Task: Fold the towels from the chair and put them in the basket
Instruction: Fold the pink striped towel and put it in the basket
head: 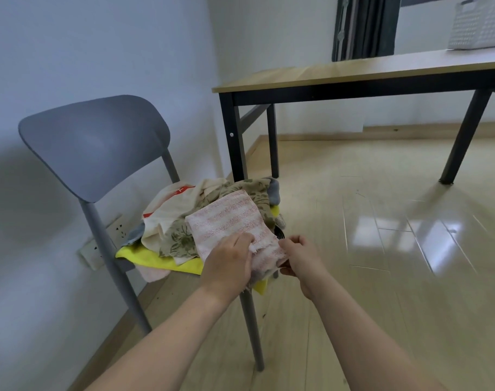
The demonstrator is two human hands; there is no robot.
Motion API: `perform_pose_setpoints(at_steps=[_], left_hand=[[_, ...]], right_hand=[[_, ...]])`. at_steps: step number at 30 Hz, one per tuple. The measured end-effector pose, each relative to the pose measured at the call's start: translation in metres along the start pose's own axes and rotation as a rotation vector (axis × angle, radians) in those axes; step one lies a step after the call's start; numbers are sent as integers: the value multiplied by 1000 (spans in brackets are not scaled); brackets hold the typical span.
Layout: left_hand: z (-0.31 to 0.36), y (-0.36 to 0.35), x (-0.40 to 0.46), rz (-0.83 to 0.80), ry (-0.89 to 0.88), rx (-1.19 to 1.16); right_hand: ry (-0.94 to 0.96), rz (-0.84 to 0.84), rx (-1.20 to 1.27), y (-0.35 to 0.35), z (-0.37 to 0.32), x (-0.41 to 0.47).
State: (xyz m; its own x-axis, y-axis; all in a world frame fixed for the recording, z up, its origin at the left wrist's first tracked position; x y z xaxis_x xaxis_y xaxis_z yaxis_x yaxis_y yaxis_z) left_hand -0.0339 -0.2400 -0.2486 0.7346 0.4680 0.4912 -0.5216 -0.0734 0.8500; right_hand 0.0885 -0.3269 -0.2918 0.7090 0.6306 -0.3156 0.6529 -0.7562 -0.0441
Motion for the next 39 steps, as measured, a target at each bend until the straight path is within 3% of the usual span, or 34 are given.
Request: perform_pose_setpoints(at_steps=[2,7,9,13,24,27,31,35,39], left_hand=[[-2,3,-3,-28,24,25],[-5,-12,-37,-333,46,168],[-5,-14,-48,-306,56,212],[-10,-3,-42,-120,85,119],[-55,24,-27,-312,306,-382],[-70,28,-18,-305,380,-521],[-94,27,-6,-254,522,-641],[-100,25,4,-141,603,-616],[-96,31,16,33,567,-506]], right_hand=[[18,19,-90,1,-6,5],[69,-16,-234,-12,-23,12],[96,-16,-256,-15,-30,13],[81,-82,-214,-17,-43,9],[102,-204,-234,-15,-58,3],[92,-359,-161,-21,-64,7],[248,-497,-450,-29,-77,15],[525,-285,-905,-41,-100,24],[668,-178,-1002,-62,-120,34]])
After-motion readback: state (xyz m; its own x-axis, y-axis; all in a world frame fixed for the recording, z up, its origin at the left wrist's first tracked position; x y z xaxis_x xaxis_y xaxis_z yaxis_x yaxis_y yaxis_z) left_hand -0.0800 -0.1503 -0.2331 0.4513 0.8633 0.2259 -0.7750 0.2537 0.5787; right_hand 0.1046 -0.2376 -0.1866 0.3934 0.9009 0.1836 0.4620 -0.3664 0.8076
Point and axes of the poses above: each hand's wrist, its own x-axis towards the middle knuckle, its own y-axis out of the back of the hand, z = x × y, the point moved 6 cm from there along x, towards the middle knuckle
